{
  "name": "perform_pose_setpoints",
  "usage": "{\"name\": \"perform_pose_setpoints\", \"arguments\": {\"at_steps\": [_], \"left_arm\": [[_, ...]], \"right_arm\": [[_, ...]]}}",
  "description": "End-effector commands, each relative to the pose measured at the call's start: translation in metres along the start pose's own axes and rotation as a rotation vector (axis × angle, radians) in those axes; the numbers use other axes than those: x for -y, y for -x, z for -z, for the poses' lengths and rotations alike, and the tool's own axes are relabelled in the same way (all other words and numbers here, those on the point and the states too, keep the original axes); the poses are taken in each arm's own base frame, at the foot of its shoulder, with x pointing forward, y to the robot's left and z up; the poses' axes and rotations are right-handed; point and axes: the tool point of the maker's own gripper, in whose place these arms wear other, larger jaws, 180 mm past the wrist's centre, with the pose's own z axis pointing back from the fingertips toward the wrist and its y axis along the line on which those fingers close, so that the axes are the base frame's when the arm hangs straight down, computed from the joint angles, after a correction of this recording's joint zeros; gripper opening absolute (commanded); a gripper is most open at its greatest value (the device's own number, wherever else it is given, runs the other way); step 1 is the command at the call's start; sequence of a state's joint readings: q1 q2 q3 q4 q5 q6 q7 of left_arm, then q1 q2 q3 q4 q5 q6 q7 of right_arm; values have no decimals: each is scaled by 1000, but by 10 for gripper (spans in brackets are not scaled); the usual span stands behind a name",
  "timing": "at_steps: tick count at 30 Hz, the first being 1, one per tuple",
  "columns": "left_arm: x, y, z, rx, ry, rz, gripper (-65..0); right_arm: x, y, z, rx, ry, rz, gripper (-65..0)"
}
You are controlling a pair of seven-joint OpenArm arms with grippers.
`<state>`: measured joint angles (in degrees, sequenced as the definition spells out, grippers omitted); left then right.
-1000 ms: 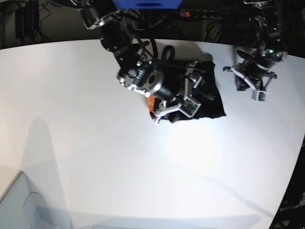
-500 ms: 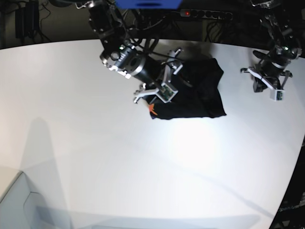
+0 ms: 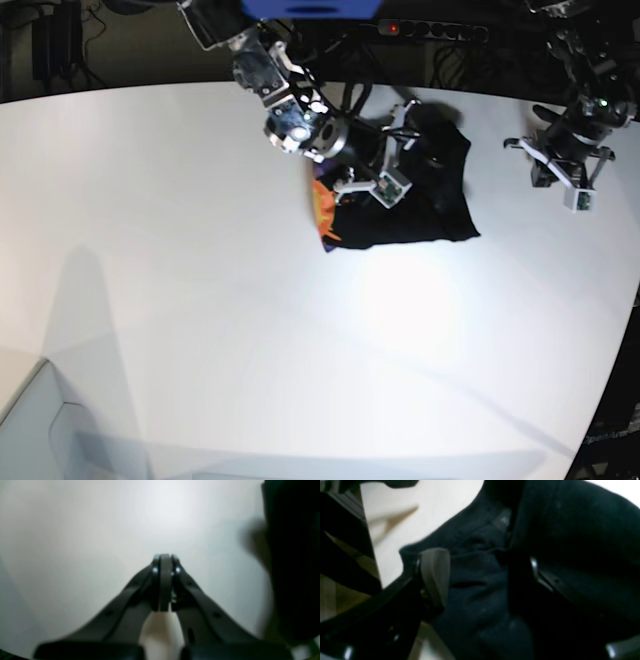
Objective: Layout the t-shirt on the table in an organized manner, then fold the t-shirt properly
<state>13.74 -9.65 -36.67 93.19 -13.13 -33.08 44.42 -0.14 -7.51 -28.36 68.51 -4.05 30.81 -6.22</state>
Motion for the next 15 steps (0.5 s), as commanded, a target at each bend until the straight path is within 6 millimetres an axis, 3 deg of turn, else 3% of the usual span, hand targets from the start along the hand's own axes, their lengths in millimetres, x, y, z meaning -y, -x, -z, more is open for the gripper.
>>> {"name": "perform_pose_setpoints", "arguments": {"at_steps": [1,5,10,15], "left_arm": [[-3,-17,-5,52,-5,20,-644],[-2,-23,-11,66,-12,38,-644],[-10,-28,-16,84,-35,34,-644],[-12,-28,-17,84,-42,30,-644]], "right_arm": [[1,-14,3,33,-4,-7,-247],[9,-41,-10,104,21,-61,-247],[4,-98,-37,249,50,-148,-247],[12,-103,-29,245,49,-162,-247]]}}
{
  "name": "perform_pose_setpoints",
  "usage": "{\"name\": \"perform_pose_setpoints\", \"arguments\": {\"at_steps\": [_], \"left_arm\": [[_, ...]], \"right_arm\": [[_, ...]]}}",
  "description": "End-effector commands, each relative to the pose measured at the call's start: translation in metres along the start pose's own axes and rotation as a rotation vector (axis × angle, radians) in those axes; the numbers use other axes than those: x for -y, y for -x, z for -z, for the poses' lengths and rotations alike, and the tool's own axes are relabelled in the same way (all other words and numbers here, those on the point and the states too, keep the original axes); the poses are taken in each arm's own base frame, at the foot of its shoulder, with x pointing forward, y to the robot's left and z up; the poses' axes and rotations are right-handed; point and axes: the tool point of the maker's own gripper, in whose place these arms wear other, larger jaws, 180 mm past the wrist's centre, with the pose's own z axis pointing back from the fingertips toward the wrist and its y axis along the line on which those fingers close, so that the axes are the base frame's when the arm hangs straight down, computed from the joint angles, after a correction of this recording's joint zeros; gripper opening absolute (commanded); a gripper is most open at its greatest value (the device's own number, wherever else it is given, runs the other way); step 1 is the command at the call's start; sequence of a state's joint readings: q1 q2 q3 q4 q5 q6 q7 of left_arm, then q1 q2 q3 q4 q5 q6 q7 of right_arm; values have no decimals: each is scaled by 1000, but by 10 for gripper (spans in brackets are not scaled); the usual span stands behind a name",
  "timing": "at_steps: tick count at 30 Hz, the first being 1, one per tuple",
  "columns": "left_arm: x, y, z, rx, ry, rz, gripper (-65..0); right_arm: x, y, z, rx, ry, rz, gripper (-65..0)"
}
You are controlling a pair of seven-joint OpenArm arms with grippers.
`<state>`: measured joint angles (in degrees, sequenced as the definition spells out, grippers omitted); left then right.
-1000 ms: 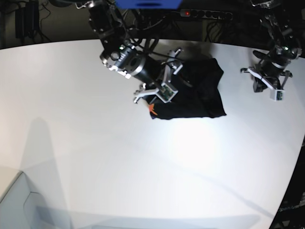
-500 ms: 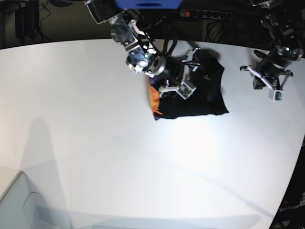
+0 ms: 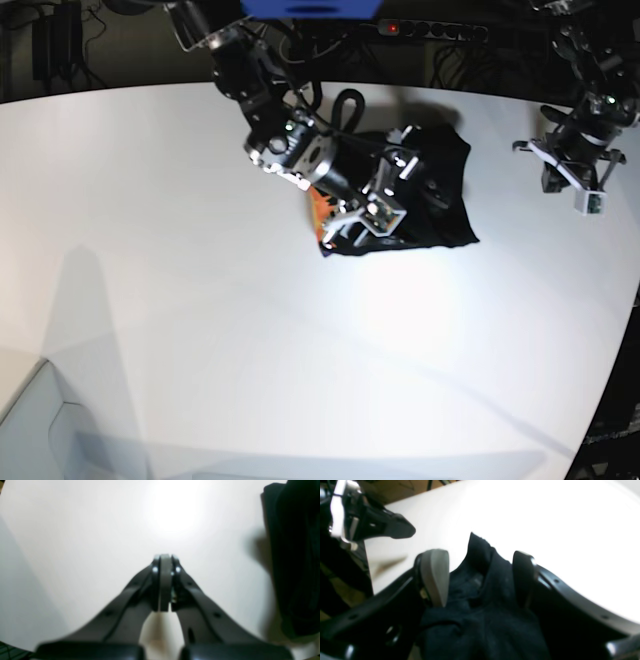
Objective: Layout the t-shirt on the table in an organized manner, then fold the t-shirt properly
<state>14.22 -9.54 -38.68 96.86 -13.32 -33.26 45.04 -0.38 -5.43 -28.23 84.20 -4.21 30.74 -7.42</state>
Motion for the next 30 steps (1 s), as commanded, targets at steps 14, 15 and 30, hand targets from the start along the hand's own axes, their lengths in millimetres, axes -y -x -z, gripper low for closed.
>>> {"name": "perform_pose_setpoints", "arguments": {"at_steps": [14,15,30], "left_arm": [[10,-5,-1,38,16,-27,-644],[10,-2,-1,31,16,-27,-644],[16,-10,-8,64,40,-21,-634]], "right_arm": [[24,33,47,-108,-39,44,-246],[27,37,49,-123,-39,46,-246],[33,30,46,0,44,86,-245]]}}
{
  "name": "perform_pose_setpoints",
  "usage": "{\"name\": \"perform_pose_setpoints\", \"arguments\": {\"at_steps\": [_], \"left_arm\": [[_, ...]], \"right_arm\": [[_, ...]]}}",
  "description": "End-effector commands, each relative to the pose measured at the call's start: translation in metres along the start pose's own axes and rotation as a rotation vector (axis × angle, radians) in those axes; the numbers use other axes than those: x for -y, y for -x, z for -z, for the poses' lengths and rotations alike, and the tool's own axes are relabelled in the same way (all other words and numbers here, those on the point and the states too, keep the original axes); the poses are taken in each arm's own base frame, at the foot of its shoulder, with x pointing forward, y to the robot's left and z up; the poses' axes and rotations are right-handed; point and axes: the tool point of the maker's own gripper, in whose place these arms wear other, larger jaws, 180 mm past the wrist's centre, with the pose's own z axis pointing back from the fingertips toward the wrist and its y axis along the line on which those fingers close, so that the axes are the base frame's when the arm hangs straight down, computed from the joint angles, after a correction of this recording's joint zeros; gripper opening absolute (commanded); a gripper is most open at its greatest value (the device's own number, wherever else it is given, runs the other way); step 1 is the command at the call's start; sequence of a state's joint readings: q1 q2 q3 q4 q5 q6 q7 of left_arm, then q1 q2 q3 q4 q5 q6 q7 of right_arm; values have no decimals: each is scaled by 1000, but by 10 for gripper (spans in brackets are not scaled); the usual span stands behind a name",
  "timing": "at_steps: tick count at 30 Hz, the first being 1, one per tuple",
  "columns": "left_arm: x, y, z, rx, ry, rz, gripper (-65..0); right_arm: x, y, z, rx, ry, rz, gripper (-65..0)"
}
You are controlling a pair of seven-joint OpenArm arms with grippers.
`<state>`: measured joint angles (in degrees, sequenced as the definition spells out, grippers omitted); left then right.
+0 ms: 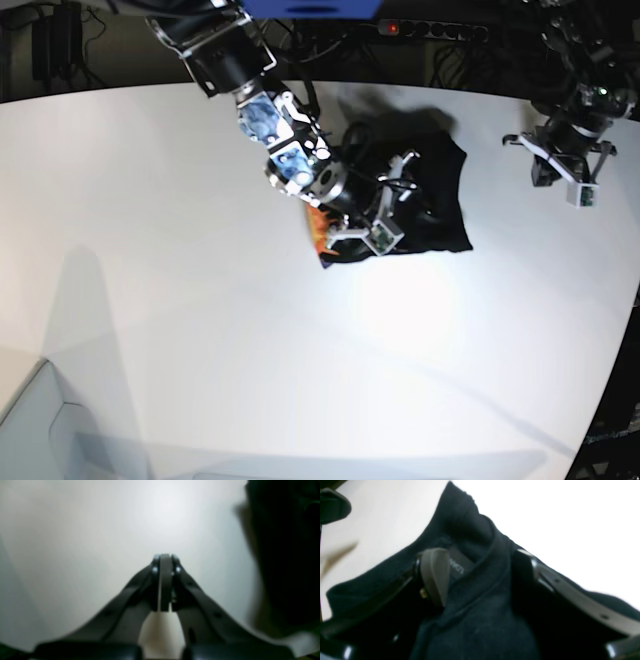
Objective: Layout the t-shirt on the table in an organized manner, then fold the t-shirt properly
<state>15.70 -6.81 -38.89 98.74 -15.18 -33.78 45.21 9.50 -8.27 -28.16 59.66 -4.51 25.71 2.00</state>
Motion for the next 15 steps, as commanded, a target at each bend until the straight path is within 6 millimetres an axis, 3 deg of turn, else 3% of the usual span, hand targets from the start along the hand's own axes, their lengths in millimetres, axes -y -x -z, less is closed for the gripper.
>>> {"name": "perform_pose_setpoints", "arguments": {"at_steps": [1,3,7,11,15], "left_arm": [[4,-14,-6,56,29,25,-616],[13,-23,-10,91,81,38,-549],[25,-42,-19,160,116,49,-408],[43,-62,-31,245,161,27,-326],[54,-71,-37,288,208,4,-324]], "right_arm": [[-1,-35,0,106,-4,-13,-245],[-6,-59,-12,177,4,-39,-246],[-5,-79,-37,243,25,-83,-248],[29,-65,-50,188,114,-66,-250],[58,-33,-56,121,187,3,-250]]}}
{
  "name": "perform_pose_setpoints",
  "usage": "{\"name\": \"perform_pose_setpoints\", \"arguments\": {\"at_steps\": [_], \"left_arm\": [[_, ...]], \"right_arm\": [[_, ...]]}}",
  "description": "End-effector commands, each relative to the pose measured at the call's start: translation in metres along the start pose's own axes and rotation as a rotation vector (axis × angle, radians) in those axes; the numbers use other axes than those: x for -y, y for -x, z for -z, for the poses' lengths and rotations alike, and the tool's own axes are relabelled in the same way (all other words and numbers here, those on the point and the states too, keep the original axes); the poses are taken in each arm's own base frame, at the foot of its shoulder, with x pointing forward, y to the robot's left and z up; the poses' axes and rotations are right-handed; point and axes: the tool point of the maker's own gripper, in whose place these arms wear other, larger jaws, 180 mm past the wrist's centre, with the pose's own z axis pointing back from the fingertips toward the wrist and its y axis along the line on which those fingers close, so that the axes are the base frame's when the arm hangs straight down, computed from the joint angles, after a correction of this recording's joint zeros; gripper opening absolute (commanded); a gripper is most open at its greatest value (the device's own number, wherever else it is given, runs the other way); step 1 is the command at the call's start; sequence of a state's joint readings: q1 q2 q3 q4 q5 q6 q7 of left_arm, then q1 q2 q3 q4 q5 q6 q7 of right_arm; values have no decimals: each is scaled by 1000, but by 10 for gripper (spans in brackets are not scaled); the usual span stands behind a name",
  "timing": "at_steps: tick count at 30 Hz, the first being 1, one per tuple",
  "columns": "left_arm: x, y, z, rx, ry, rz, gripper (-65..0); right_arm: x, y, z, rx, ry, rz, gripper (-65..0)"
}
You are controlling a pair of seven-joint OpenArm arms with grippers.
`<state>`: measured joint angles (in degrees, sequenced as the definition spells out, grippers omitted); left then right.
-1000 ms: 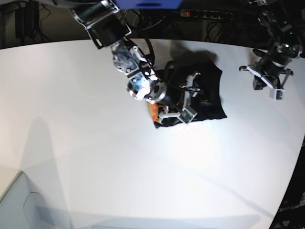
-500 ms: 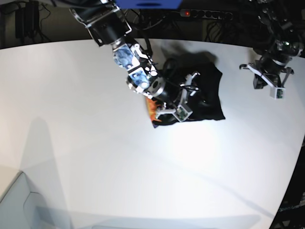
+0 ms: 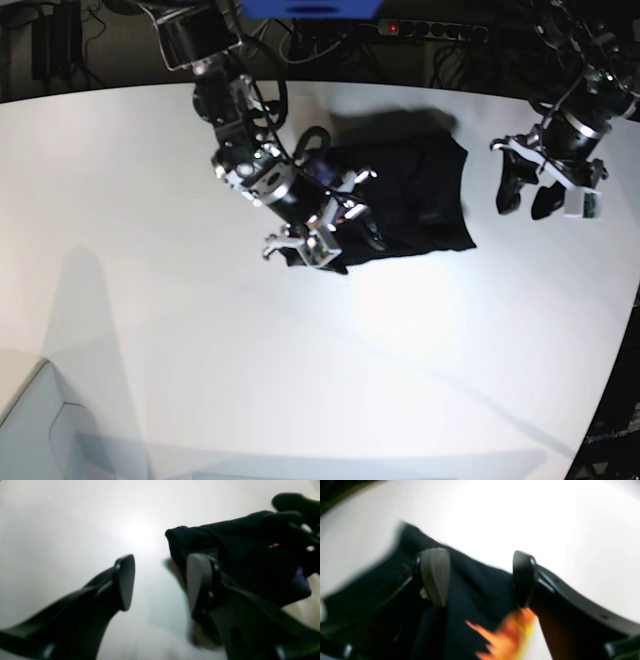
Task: Layout the t-shirt on the table in an organized manner, then fold the t-shirt properly
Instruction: 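Grasp opposite sides of the bundle with both grippers and square it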
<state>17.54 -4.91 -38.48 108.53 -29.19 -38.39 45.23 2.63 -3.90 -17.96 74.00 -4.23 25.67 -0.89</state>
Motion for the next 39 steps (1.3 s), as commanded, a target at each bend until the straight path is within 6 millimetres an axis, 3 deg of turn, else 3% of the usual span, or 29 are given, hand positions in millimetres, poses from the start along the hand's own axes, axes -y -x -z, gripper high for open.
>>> {"name": "perform_pose_setpoints", "arguments": {"at_steps": [1,6,10,12,16,20,23,27,29,33,36,39], "left_arm": [[3,-15,-2,57,18,3,-324],[11,-5,6,33,57,-27,-323],[14,11,13,-4,78,-62,-323],[16,14,15,-9,87,-76,-323],[17,16,16,-14,92,-81,-322],[17,16,17,-14,93,-84,-321],[21,21,24,-16,101,-123,-321],[21,38,39,-41,110,-203,-319],[28,48,44,-54,124,-246,-276],[41,60,50,-115,155,-278,-106],[47,51,53,-90,194,-314,-13],[48,39,54,-48,219,-337,0]], "right_arm": [[2,-14,3,51,0,11,-250],[12,28,2,-17,29,83,-250],[18,39,-1,14,51,121,-250],[23,33,-4,41,67,123,-250],[43,1,-22,134,135,100,-250],[42,-28,-39,213,158,64,-250],[37,-29,-48,219,162,62,-250],[32,-15,-56,190,162,72,-250],[30,-8,-60,175,162,77,-250],[30,6,-68,139,164,74,-250],[29,10,-70,129,163,75,-250],[34,14,-75,119,177,74,-250]]}}
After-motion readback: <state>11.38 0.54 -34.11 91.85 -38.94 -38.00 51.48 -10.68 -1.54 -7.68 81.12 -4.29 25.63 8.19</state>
